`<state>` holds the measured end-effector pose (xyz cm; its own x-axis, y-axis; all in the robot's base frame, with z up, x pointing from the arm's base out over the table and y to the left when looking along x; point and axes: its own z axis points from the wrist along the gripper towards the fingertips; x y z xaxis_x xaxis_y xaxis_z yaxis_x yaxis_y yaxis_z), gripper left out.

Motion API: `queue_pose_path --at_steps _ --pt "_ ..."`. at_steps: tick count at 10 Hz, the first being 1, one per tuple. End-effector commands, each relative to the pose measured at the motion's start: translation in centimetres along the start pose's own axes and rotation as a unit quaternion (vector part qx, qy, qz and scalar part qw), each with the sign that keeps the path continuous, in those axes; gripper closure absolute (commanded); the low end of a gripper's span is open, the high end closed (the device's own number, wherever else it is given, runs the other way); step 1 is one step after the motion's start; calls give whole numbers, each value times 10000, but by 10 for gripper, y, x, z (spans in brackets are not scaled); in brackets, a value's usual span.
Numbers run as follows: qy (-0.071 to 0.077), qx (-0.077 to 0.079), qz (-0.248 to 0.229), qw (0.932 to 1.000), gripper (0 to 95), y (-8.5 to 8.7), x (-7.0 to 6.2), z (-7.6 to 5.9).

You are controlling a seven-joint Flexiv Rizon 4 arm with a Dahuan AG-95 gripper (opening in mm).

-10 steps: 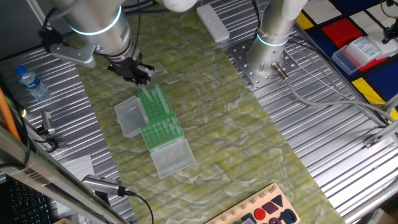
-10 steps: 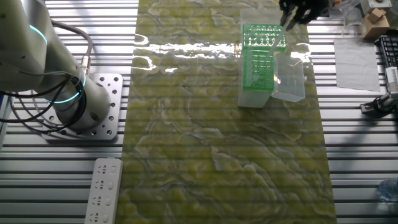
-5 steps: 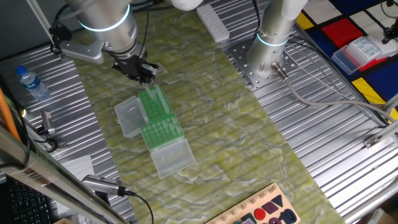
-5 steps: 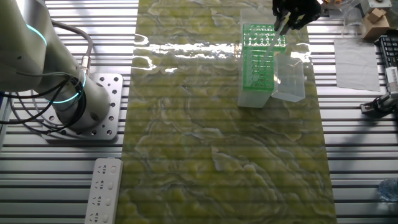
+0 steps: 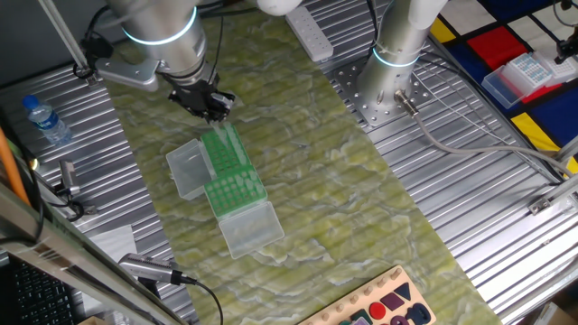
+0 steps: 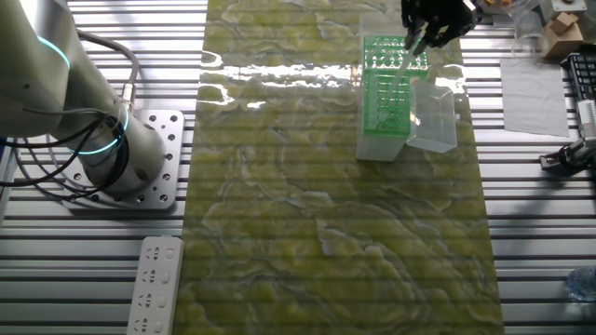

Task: Transfer all large pipette tips from one holder to another

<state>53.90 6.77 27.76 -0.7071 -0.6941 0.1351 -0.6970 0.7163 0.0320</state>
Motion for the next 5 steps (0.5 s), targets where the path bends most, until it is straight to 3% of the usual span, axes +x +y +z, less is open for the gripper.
queue_pose_path --at_steps 1,2,4,5 --pt "-13 15 -42 10000 950 1 1 2" --pt "-37 56 -163 9998 950 1 3 4" --pt "-109 144 -344 9992 570 1 5 8" --pt "-122 161 -363 9991 570 1 5 8"
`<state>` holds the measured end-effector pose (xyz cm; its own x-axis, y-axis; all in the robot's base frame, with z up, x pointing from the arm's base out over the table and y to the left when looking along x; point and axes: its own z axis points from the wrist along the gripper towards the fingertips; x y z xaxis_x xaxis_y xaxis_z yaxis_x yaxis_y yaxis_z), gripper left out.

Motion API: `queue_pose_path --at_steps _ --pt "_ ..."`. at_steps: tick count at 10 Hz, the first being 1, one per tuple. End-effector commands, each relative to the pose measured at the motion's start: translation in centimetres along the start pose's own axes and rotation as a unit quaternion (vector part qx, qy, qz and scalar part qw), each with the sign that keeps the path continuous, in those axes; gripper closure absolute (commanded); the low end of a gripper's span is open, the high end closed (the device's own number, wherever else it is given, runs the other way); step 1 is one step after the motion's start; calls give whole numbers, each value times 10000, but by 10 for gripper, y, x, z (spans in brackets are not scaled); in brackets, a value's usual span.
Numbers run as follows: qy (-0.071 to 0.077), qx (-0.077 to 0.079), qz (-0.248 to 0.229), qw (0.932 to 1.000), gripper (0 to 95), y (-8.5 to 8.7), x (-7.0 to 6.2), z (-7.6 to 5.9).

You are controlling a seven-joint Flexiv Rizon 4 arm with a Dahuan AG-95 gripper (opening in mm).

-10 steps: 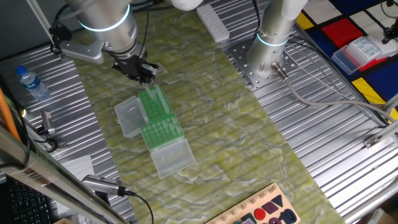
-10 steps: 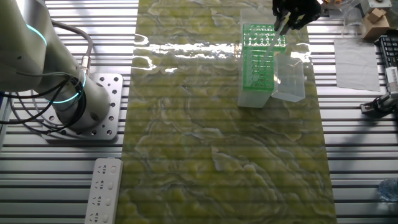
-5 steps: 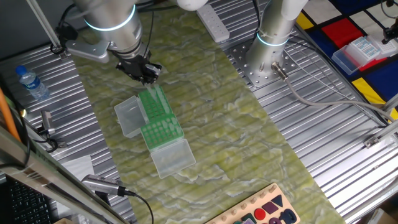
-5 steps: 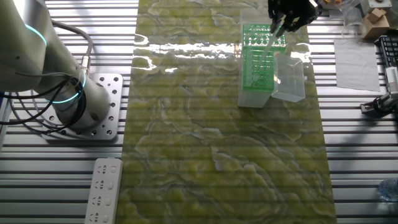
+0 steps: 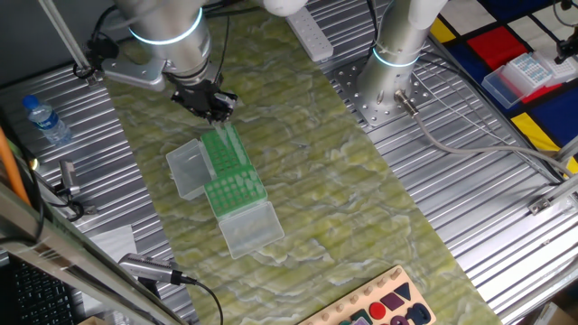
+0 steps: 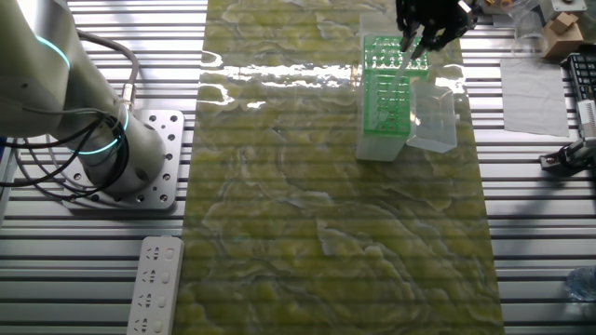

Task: Transfer all large pipette tips from one holder to another

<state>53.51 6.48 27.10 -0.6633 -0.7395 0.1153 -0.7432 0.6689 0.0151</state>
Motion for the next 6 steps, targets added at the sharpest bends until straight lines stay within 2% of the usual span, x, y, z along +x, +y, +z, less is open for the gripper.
queue_pose_path --at_steps 1,2,4,5,6 --pt "-33 51 -57 10000 570 0 1 1" --pt "-27 44 4 10000 570 0 0 1" --pt "-23 -20 471 9989 570 4 -9 3" --pt "-7 -91 855 9963 760 9 -20 3" --pt "1 -118 1066 9942 760 14 -27 3"
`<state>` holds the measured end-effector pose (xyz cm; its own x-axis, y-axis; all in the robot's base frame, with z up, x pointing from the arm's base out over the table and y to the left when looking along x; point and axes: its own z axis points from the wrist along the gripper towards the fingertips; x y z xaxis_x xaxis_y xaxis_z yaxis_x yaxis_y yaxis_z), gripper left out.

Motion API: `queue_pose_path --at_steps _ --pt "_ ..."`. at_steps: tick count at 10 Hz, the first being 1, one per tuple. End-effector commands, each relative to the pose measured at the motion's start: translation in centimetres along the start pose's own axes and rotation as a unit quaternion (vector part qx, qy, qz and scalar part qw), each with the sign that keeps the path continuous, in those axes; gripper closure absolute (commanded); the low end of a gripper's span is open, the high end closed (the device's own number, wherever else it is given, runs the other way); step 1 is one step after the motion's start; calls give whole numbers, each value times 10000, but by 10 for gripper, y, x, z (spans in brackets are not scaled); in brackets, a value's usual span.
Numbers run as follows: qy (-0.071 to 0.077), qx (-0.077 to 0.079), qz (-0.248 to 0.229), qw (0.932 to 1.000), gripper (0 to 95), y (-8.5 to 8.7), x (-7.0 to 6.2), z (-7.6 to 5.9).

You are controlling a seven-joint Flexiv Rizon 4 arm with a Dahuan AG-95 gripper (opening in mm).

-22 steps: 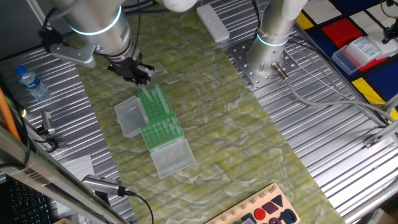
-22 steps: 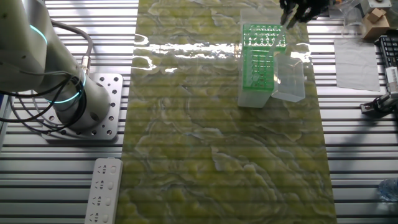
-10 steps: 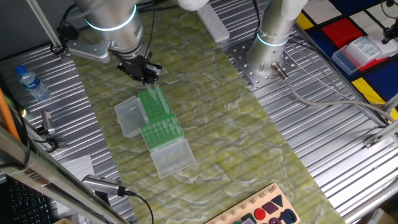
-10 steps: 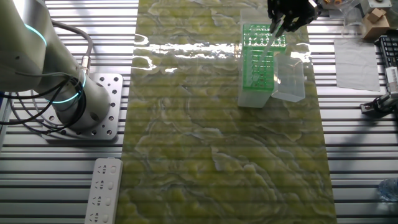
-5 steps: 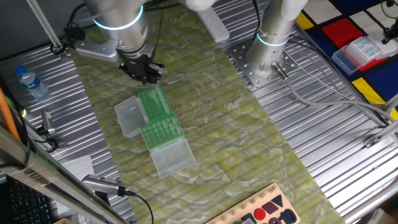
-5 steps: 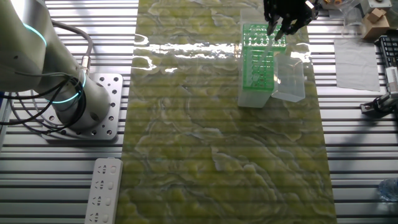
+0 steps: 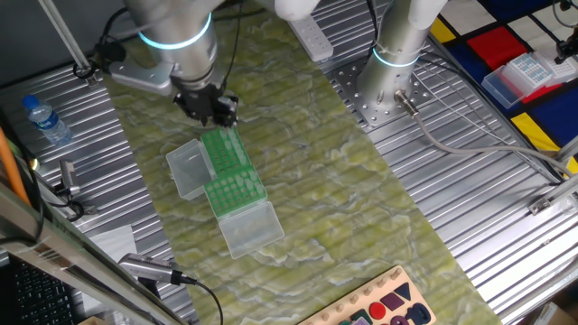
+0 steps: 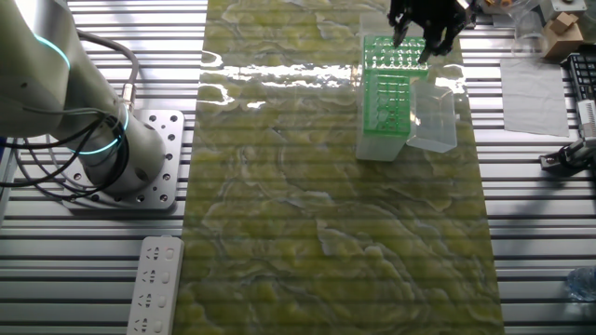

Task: Transfer all large pipette tips from one holder to another

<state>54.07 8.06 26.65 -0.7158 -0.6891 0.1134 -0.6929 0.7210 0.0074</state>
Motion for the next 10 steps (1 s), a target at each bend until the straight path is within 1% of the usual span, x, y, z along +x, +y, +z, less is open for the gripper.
queue_pose_path --at_steps 1,2,3,4,6,7,8,9,10 --pt "0 -158 1009 9948 760 17 -24 6" --pt "-28 -195 1252 9919 760 24 -33 14" --pt "-30 -208 1432 9895 760 30 -38 20" --pt "-36 -251 1719 9848 760 38 -44 27" --pt "9 -317 2244 9740 760 49 -52 37" --pt "-8 -376 2573 9656 760 55 -56 45" --pt "-55 -463 2829 9580 760 59 -60 53" --pt "-111 -506 2946 9542 760 61 -61 60" --pt "-152 -525 2995 9525 760 62 -62 65"
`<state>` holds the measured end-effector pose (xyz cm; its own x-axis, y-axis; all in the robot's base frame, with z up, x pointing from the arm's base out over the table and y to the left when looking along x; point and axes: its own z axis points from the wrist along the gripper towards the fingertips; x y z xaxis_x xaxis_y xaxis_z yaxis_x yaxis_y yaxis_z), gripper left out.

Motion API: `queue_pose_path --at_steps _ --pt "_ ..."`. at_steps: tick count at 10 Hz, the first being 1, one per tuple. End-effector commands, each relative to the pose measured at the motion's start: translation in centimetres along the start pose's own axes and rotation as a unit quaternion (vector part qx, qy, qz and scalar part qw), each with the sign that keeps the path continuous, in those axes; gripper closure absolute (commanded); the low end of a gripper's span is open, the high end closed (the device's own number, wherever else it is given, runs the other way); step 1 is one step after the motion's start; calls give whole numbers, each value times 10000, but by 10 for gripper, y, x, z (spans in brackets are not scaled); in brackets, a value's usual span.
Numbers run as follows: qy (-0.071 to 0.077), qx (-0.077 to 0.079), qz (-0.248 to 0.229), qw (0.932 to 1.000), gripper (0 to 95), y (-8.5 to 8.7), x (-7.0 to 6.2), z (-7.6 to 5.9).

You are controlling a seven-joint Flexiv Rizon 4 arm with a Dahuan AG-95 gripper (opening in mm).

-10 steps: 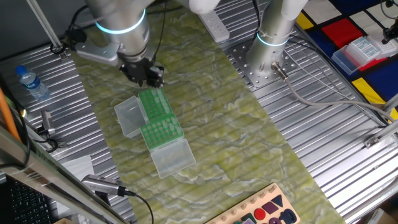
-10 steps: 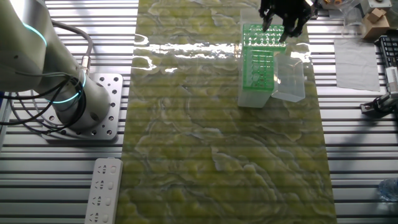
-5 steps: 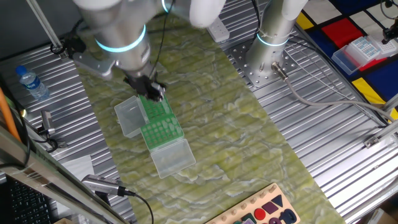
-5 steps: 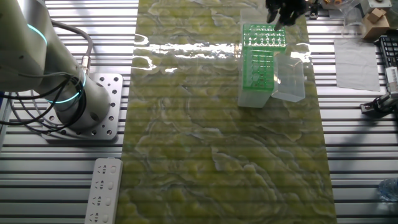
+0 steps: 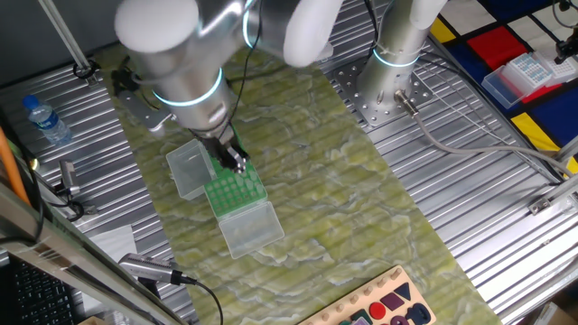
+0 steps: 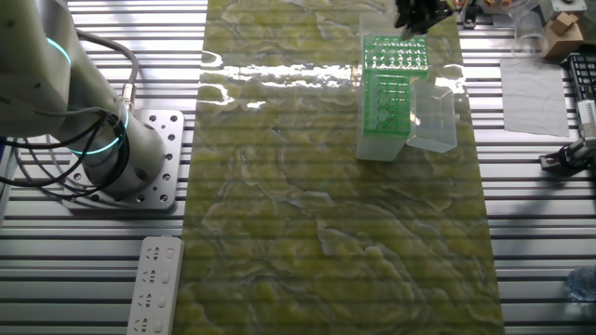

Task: Transfer all large pipette tips from one holder to another

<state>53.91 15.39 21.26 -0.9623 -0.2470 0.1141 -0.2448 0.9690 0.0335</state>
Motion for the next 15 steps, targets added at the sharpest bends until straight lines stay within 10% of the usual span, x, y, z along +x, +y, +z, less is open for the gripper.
queue_pose_path --at_steps 1,15 --pt "-135 -150 569 9982 760 10 -3 25" --pt "-462 -102 587 9972 760 1 -9 54"
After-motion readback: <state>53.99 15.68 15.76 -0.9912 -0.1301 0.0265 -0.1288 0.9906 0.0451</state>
